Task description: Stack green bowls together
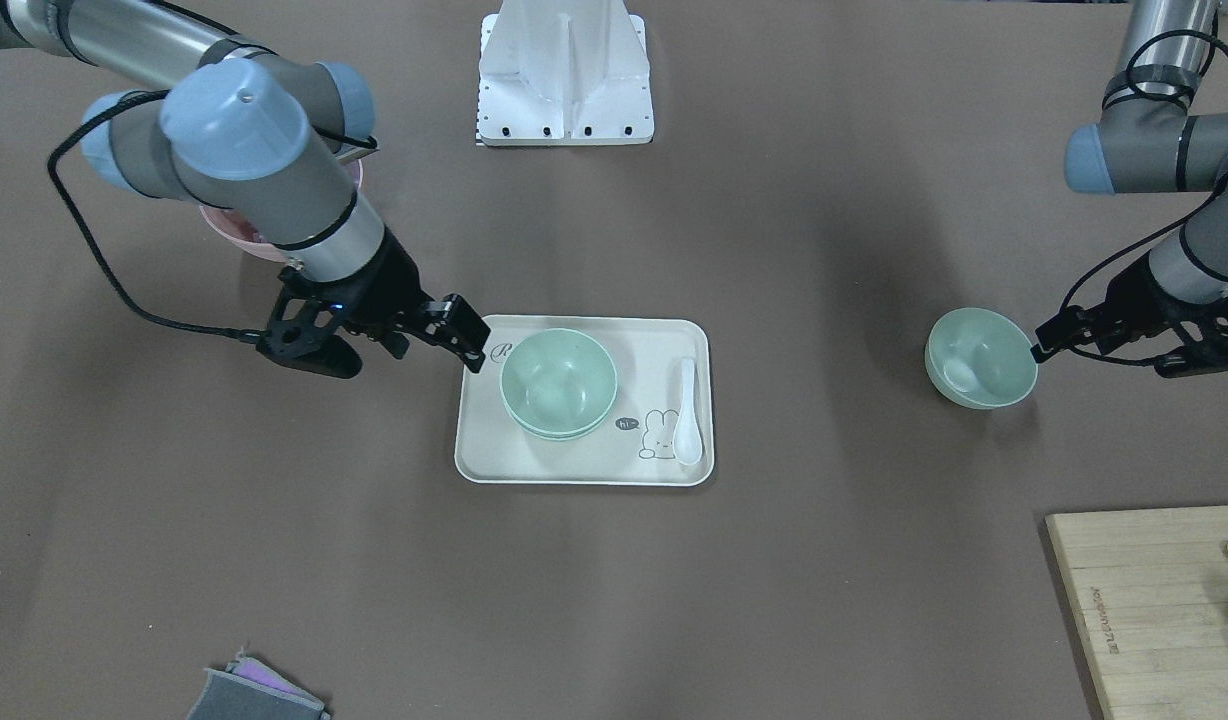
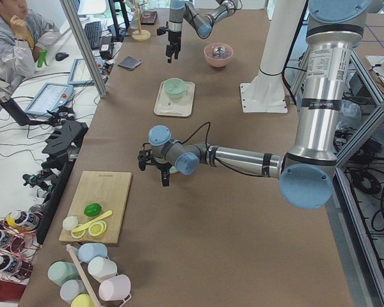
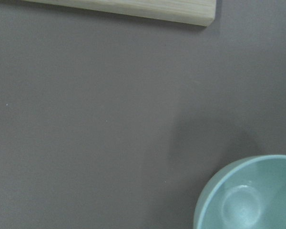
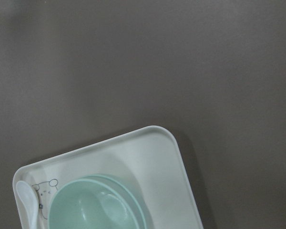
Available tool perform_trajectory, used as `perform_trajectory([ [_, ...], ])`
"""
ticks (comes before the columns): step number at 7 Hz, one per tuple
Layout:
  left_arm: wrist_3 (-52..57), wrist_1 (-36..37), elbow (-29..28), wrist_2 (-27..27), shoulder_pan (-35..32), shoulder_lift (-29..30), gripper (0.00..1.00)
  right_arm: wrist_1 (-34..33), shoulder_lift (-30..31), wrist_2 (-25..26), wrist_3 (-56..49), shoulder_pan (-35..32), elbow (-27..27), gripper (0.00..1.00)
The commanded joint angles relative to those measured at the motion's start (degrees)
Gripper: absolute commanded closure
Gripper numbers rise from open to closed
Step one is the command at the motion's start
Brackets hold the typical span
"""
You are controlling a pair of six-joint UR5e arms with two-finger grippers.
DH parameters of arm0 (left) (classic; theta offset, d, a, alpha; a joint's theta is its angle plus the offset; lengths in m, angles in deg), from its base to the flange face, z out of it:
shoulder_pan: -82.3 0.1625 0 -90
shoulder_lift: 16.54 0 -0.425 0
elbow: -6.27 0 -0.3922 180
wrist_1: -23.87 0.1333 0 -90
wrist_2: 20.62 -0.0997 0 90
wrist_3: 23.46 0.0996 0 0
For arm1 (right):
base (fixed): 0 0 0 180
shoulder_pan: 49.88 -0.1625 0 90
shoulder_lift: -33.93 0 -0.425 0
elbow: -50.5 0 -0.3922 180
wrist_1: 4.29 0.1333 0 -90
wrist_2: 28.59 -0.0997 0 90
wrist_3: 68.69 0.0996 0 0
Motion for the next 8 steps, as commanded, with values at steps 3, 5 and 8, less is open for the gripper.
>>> perform_trajectory([
  [3, 0.0, -0.1, -1.5, 4.1, 1.9, 2.5, 0.73, 0.0, 3.3, -1.1, -2.9, -2.4, -1.2, 0.0],
  [5, -0.1, 0.2, -1.5, 8.6, 1.9, 5.2, 1.0, 0.6, 5.2, -1.2, -4.8, -3.0, -1.2, 0.0],
  [8, -5.6, 1.7, -0.7, 16.4, 1.9, 12.2, 1.0, 0.0, 6.0, -1.9, -6.2, -5.4, -1.5, 0.0],
])
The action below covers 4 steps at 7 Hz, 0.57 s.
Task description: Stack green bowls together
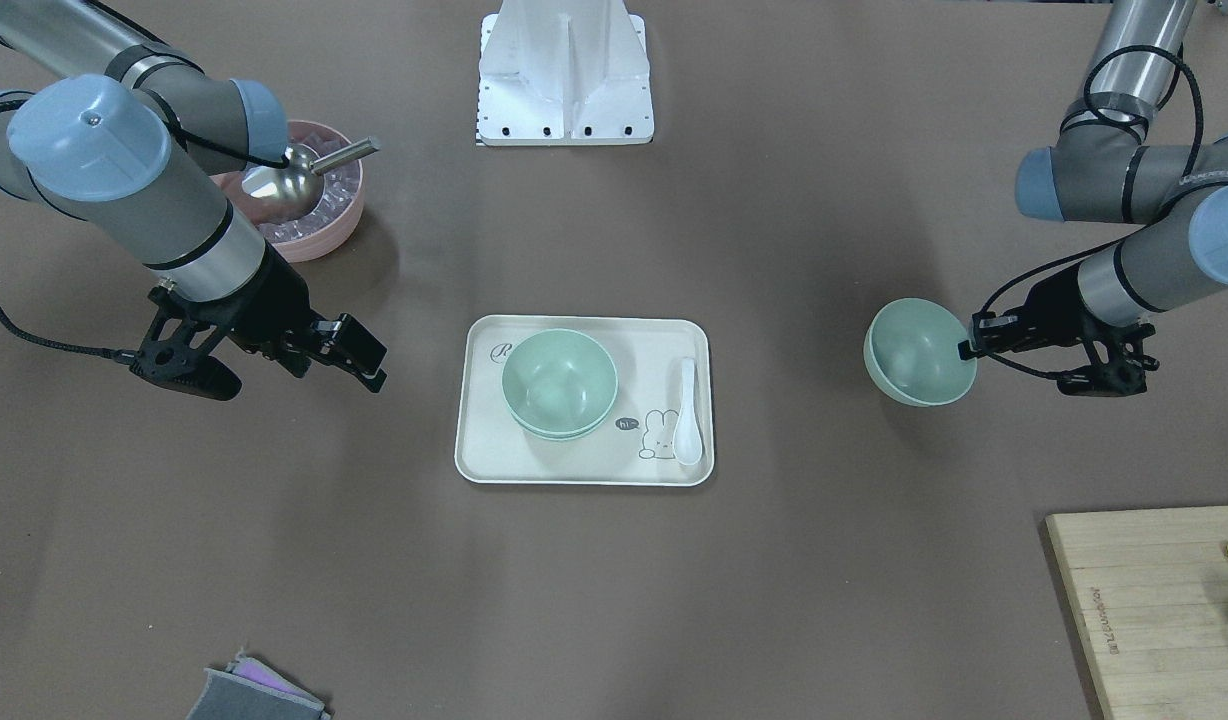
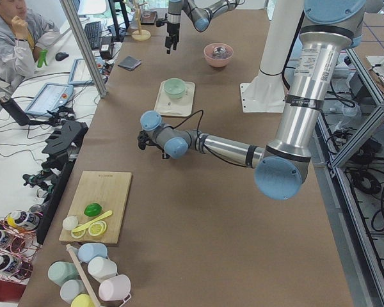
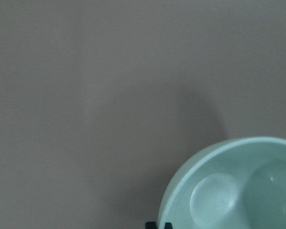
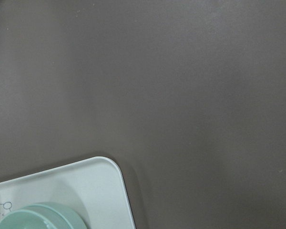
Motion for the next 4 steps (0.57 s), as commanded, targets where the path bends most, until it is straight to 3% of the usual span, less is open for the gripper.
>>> perform_trajectory([
  [1, -11.8, 0.4, 0.1, 2.4, 0.3, 8.9, 1.0, -0.2, 4.3, -3.1, -3.5, -4.1, -2.1, 0.0],
  [3, -20.9, 0.6, -0.2, 1.6, 4.2, 16.8, 1.0, 0.0, 13.6, -5.6, -18.8, -10.1, -4.4, 0.0],
  [4, -25.3, 3.4, -0.6, -3.0, 7.7, 21.9, 1.0, -0.2, 16.9, -6.3, -26.8, -12.7, -4.0, 0.0],
])
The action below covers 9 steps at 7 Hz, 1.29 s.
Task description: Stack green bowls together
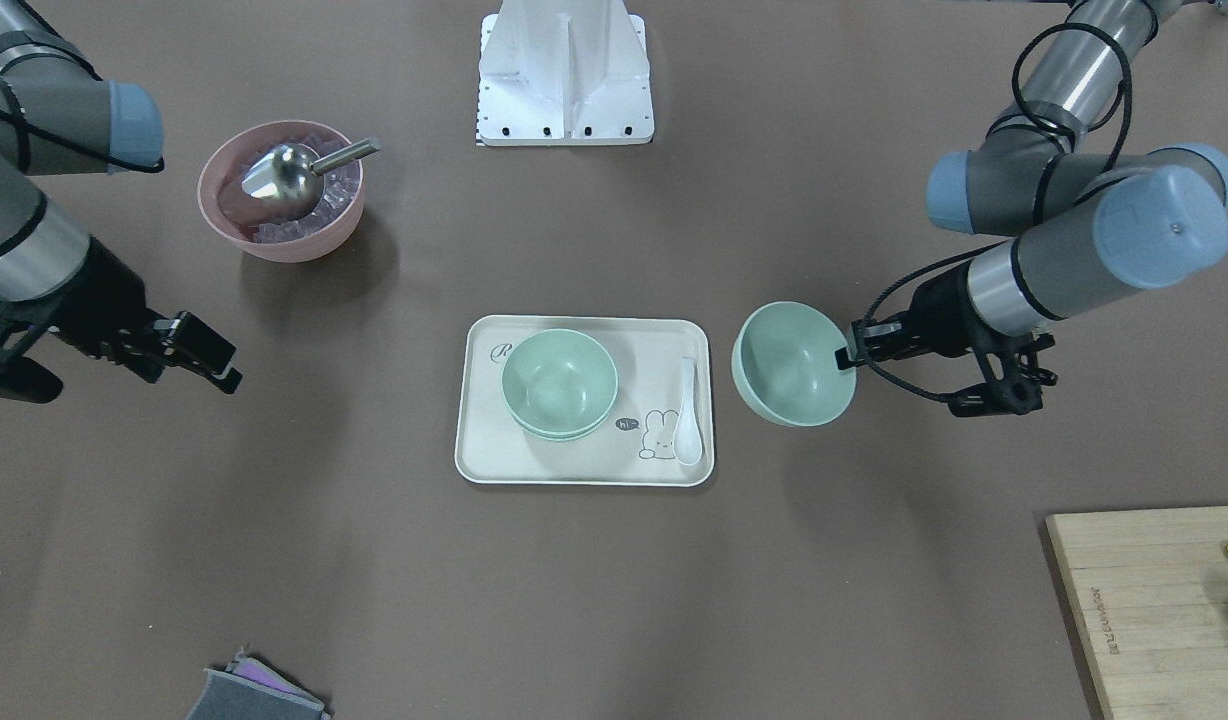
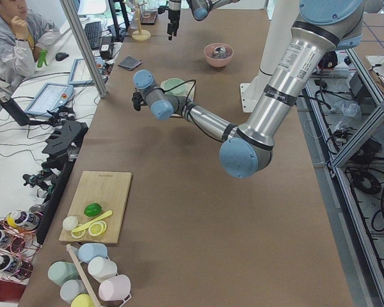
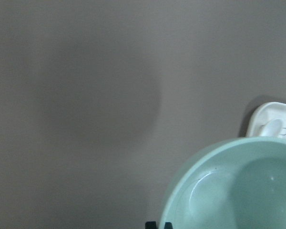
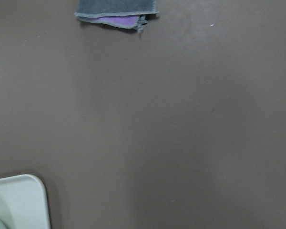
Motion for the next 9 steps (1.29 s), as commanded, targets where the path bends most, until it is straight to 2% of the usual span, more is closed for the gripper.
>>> perform_trajectory([
  [1, -5.9, 7.4, -0.6, -8.7, 7.5, 10.0, 1.0, -0.3, 8.0, -1.3, -16.7, -6.2, 0.1, 0.0],
  [2, -6.0, 8.3, -1.8, -12.1, 9.8, 12.4, 1.0, -0.2, 11.0, -1.4, -22.9, -8.5, 0.2, 0.0],
  [3, -6.0, 8.2, -3.4, -12.6, 11.2, 13.8, 1.0, -0.1, 12.2, -2.7, -25.8, -9.9, 0.7, 0.0],
  [4, -6.0, 8.2, -4.8, -13.0, 12.6, 14.8, 1.0, -0.1, 12.2, -3.2, -25.9, -10.0, 0.8, 0.0],
  [6, -8.5, 7.7, -5.4, -17.1, 15.1, 16.3, 1.0, -0.1, 12.1, -3.1, -25.9, -10.0, 0.8, 0.0],
  [9, -8.2, 7.6, -7.2, -17.3, 15.1, 17.9, 1.0, -0.1, 12.2, -3.4, -25.9, -10.1, 0.8, 0.0],
])
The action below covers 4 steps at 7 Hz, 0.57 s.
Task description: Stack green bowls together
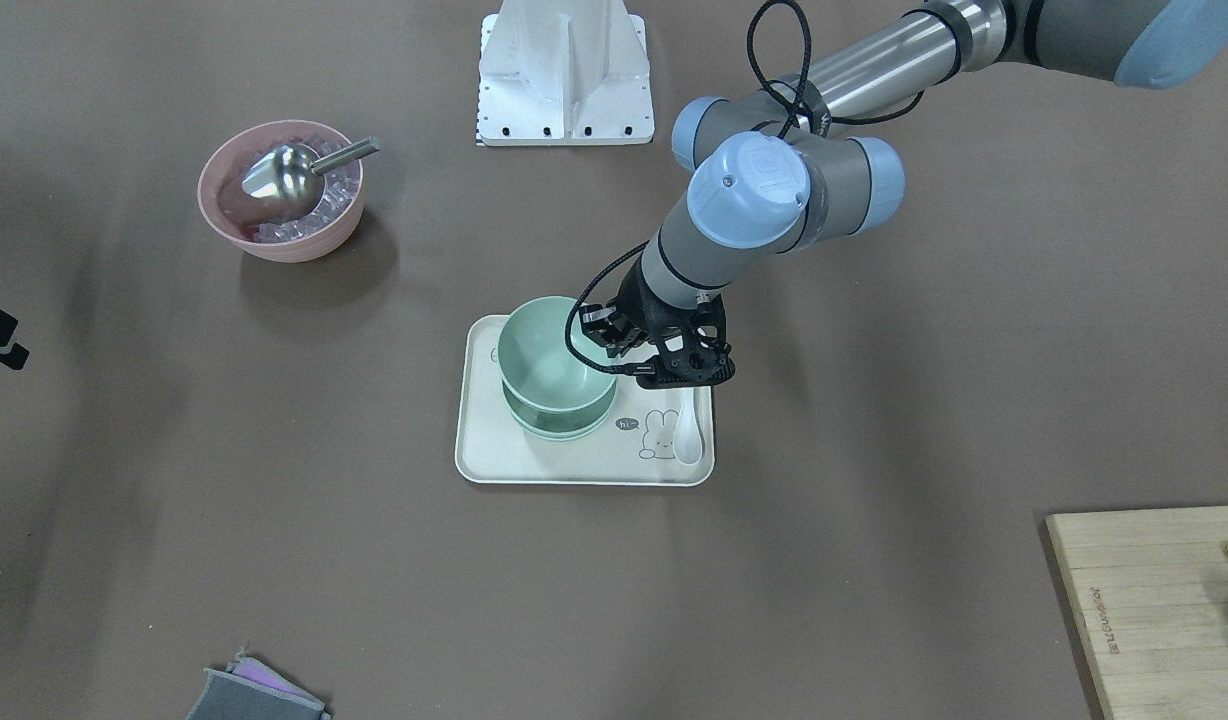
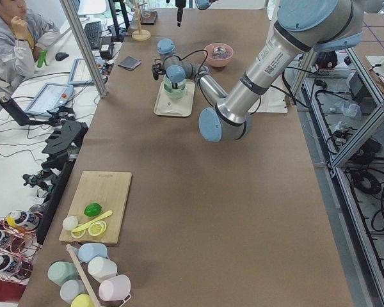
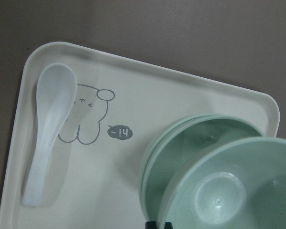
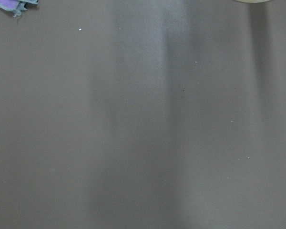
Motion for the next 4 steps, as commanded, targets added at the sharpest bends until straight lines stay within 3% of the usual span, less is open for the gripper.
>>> perform_trajectory([
  [1, 0.3, -0.1, -1.2, -0.1, 0.1, 0.7, 1.0, 0.0, 0.1, -0.7, 0.0, -0.4, 0.0, 0.0],
  [2, 0.7, -0.1, -1.2, -2.0, 0.2, 0.8, 0.06, 0.0, 0.2, -1.2, 0.0, -0.9, 0.0, 0.0],
  [4, 0.7, 0.0, -0.5, -3.3, -0.1, 0.5, 0.01, 0.0, 0.2, -1.2, 0.0, -1.3, 0.0, 0.0],
])
